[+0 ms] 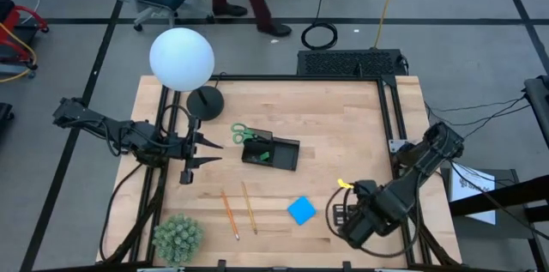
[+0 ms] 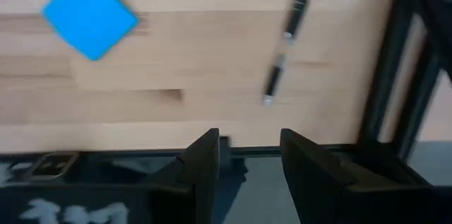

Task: Pick and place office supplies into organizer
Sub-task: Put the black pen into the black desk organizer

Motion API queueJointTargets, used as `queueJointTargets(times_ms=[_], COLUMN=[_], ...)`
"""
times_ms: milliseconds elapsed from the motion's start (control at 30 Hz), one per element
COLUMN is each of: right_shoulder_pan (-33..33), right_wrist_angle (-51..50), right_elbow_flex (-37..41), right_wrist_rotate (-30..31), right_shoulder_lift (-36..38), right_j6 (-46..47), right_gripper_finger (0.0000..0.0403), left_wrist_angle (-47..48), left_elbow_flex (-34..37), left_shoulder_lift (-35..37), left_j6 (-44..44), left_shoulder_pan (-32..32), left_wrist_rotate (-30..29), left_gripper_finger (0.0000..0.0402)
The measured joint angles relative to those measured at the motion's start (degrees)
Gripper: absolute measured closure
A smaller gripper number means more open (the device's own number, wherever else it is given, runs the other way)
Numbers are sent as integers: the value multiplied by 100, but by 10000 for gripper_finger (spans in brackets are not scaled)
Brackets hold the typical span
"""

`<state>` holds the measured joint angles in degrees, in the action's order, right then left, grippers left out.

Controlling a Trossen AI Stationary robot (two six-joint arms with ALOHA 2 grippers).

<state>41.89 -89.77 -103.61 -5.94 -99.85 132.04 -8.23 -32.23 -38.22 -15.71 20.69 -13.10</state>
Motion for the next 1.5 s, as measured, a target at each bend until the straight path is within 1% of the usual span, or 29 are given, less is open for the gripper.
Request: queueJointTargets(times_ms=[167, 467, 567, 800, 1033, 1133, 1500], right_shoulder_pan=[282, 239, 199, 165, -37, -57, -13], right_wrist_angle=[73, 406, 838, 2180, 2853, 2914, 2669], right_elbow_flex=[292, 869, 1344, 2789, 3543, 3679, 3687], right_wrist_rotate=[-30, -23, 14, 12, 1, -16, -10], right_shoulder_lift=[2, 37, 220, 688, 686, 682, 765], right_j6=[538, 523, 519, 570, 549, 545, 510], right_gripper_finger=[264, 264, 264, 264, 264, 264, 264], left_wrist_angle=[30, 153, 289, 540, 628, 641, 578], left_elbow_flex=[0, 0, 0, 0, 0, 0, 0], left_shoulder_lift=[0, 0, 0, -2, -2, -2, -2], left_j6=[42, 64, 120, 166, 167, 167, 119], left_shoulder_pan=[-2, -2, -3, 2, 6, 4, 4], left_wrist_rotate=[1, 2, 9, 43, 112, 114, 114], left_gripper_finger=[270, 270, 270, 270, 270, 270, 270])
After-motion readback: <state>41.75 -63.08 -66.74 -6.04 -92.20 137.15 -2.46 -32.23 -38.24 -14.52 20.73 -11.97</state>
